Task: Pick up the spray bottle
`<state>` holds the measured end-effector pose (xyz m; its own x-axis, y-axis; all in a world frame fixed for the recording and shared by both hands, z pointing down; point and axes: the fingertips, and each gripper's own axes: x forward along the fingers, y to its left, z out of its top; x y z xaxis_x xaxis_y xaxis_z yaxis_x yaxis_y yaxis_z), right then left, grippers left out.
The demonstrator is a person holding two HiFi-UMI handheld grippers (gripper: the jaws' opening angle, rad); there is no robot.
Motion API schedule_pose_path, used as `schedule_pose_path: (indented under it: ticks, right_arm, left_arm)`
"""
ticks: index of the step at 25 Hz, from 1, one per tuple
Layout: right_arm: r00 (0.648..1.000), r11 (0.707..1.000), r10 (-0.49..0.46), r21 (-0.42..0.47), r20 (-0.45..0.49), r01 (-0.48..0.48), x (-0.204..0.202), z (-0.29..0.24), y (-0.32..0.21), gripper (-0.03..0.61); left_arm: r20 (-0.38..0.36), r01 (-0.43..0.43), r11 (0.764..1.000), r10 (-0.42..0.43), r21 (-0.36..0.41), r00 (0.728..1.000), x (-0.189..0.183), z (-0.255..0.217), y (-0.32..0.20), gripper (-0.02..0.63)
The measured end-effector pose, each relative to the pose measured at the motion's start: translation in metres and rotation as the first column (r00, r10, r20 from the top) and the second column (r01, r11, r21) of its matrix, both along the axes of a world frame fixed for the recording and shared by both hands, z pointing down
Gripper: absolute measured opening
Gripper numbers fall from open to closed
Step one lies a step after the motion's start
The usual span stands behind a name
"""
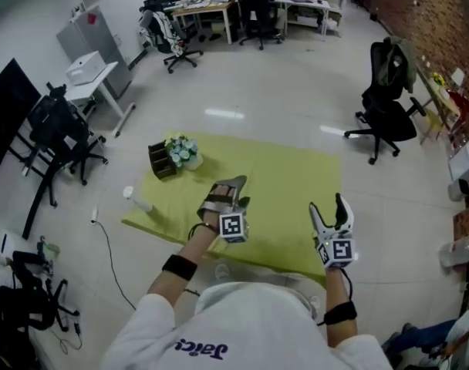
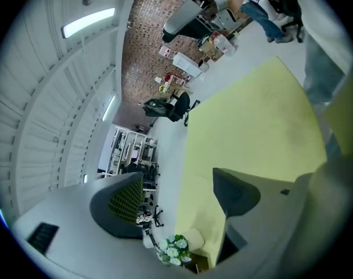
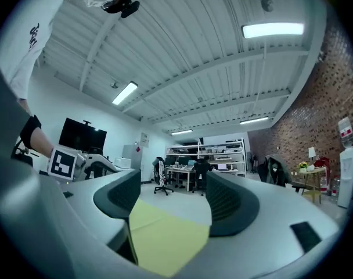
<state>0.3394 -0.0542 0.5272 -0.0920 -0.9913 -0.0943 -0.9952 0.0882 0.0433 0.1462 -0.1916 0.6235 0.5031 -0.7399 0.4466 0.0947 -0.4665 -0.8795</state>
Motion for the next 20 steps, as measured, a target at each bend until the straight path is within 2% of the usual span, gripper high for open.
schedule_pose_path:
  ticks: [6, 9, 12, 14, 17, 20]
  right_arm:
    - [1.000, 0.999, -0.016, -0.030, -0.001, 0.016, -0.114, -0.011, -0.066, 0.365]
    - [0.996, 0.995, -0.090, -0.033, -0.018, 0.090, -0.163, -0.019, -0.098, 0.365]
    - [0.981, 0.981, -0.190, -0.042, -0.047, 0.188, -0.204, -0.022, -0.121, 0.365]
    - [0.966, 0.966, -0.254, -0.057, -0.057, 0.251, -0.221, -0.024, -0.132, 0.365]
    - [0.936, 0.938, -0.345, -0.073, -0.071, 0.340, -0.236, -0.025, -0.145, 0.365]
    - [0.901, 0.905, -0.424, -0.088, -0.086, 0.417, -0.249, -0.024, -0.155, 0.365]
  left_arm:
    - [0.002, -0.032, 0.999, 0.033, -0.031, 0.999, -0.095, -0.014, -0.054, 0.385]
    - [-0.052, -0.001, 0.998, -0.002, -0.064, 0.999, -0.127, -0.034, -0.068, 0.386]
    - [-0.075, 0.058, 0.995, -0.064, -0.085, 0.995, -0.161, -0.024, -0.081, 0.385]
    - [-0.117, 0.109, 0.989, -0.121, -0.103, 0.986, -0.174, -0.029, -0.085, 0.385]
    - [-0.174, 0.198, 0.969, -0.222, -0.146, 0.959, -0.192, -0.035, -0.083, 0.385]
    - [-0.197, 0.295, 0.940, -0.327, -0.174, 0.924, -0.219, -0.029, -0.078, 0.386]
